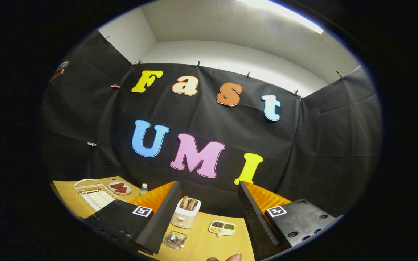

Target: Take the plate from the dish rack, then take the spoon from the basket and place it into the plate.

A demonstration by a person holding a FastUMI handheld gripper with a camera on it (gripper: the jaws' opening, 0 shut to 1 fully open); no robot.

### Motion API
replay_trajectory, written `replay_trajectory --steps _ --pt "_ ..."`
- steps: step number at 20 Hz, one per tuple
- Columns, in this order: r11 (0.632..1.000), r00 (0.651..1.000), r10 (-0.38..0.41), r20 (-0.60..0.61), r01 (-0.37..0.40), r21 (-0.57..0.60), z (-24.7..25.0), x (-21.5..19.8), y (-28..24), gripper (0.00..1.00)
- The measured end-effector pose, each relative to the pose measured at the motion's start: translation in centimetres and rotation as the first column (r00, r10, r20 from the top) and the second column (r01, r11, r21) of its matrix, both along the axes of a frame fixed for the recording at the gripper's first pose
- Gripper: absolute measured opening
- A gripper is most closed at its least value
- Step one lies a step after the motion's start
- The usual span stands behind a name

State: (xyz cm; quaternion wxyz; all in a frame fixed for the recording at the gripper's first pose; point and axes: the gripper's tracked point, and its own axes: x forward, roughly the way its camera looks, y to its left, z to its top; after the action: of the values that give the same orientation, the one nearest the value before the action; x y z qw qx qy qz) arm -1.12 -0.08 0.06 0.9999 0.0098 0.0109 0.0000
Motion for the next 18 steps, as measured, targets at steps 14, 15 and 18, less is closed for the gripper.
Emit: replay_trajectory --steps 14,15,18 --pt "0.953 0.909 0.29 -0.3 -0.246 0.175 -4.7 7.7 18.4 0.98" --pt "0.952 0.885 0.298 -0.358 -0.245 0.186 -6.1 8.2 19.9 0.98" --pt "0.947 0.815 0.309 -0.49 -0.218 0.236 -10.5 9.3 24.3 0.98"
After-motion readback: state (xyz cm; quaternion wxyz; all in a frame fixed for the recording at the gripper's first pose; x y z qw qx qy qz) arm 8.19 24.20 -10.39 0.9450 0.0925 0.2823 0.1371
